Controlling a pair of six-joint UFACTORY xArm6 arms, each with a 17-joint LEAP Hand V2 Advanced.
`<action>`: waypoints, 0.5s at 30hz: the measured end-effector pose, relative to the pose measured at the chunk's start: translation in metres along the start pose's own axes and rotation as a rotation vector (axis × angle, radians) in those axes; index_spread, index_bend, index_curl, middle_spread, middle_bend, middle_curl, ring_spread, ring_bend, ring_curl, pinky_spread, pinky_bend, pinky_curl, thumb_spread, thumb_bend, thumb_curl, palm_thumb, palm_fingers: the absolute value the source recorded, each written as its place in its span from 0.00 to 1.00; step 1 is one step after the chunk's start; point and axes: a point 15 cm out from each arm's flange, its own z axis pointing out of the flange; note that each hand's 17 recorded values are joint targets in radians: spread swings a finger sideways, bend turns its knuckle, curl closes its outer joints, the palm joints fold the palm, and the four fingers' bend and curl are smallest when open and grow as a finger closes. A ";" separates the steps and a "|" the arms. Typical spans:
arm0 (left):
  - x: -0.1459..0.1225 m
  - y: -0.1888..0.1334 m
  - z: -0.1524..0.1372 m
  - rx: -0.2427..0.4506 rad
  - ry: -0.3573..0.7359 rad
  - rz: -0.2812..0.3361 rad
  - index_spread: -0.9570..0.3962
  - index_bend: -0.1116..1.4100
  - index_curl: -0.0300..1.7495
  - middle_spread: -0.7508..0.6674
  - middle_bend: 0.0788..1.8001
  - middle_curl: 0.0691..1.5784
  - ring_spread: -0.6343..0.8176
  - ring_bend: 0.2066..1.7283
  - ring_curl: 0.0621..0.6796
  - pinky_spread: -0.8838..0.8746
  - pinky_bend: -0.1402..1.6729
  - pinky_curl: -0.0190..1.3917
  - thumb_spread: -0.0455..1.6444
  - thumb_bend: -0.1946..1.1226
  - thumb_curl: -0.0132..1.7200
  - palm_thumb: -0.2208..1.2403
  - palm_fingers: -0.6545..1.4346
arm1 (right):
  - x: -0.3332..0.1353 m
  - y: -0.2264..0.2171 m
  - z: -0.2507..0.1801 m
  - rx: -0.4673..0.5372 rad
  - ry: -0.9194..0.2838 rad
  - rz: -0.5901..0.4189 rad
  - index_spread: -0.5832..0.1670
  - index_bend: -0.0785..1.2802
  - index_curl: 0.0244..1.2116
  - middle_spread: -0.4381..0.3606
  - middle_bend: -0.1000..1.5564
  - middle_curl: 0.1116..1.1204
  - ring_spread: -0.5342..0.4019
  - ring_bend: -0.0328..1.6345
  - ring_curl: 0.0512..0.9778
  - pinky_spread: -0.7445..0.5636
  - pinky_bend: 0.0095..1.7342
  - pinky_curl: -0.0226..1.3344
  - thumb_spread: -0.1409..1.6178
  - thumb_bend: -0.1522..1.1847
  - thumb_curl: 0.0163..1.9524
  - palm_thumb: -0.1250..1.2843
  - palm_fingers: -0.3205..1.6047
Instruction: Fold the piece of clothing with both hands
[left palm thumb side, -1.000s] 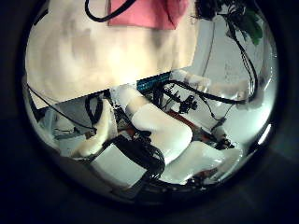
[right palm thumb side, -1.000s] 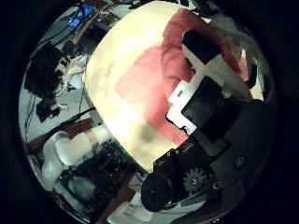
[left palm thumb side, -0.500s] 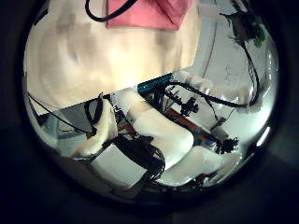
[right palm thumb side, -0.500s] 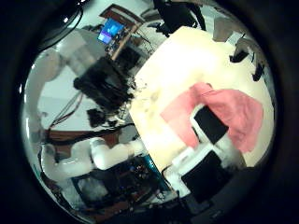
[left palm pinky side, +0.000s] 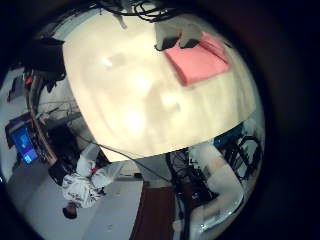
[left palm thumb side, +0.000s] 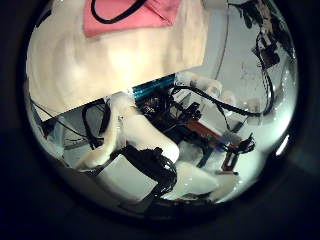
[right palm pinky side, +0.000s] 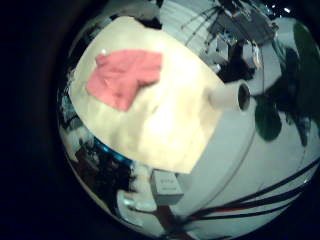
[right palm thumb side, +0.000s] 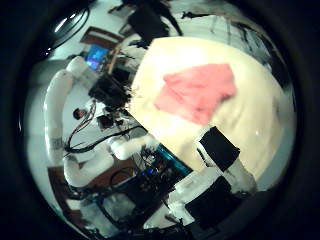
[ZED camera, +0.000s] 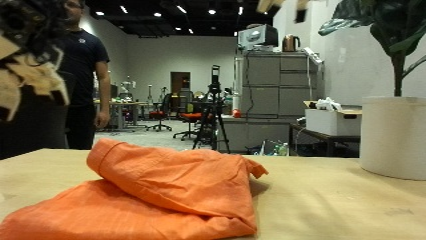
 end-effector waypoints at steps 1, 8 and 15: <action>-0.002 0.003 -0.006 0.019 -0.004 -0.002 0.82 0.18 0.16 0.84 0.07 0.13 0.84 0.15 0.26 0.82 0.25 0.24 0.67 0.13 0.25 0.57 0.31 | 0.001 0.010 0.003 -0.033 0.010 -0.002 0.29 0.34 0.31 0.60 0.35 0.27 0.76 0.39 0.26 0.91 0.30 0.29 0.82 0.09 0.29 0.59 0.18; 0.050 -0.007 -0.027 0.080 0.030 -0.087 0.81 0.19 0.17 0.79 0.08 0.15 0.83 0.14 0.26 0.81 0.23 0.23 0.67 0.13 0.25 0.57 0.33 | 0.027 0.060 0.023 -0.190 0.057 0.116 0.29 0.31 0.30 0.62 0.29 0.23 0.80 0.30 0.21 0.89 0.23 0.26 0.85 0.10 0.23 0.55 0.17; 0.042 -0.006 -0.039 0.142 0.159 -0.089 0.79 0.19 0.19 0.76 0.07 0.16 0.83 0.12 0.24 0.81 0.21 0.23 0.64 0.14 0.27 0.63 0.34 | 0.025 0.061 0.041 -0.247 0.025 0.230 0.28 0.27 0.28 0.63 0.25 0.22 0.82 0.23 0.18 0.88 0.19 0.24 0.86 0.12 0.21 0.59 0.19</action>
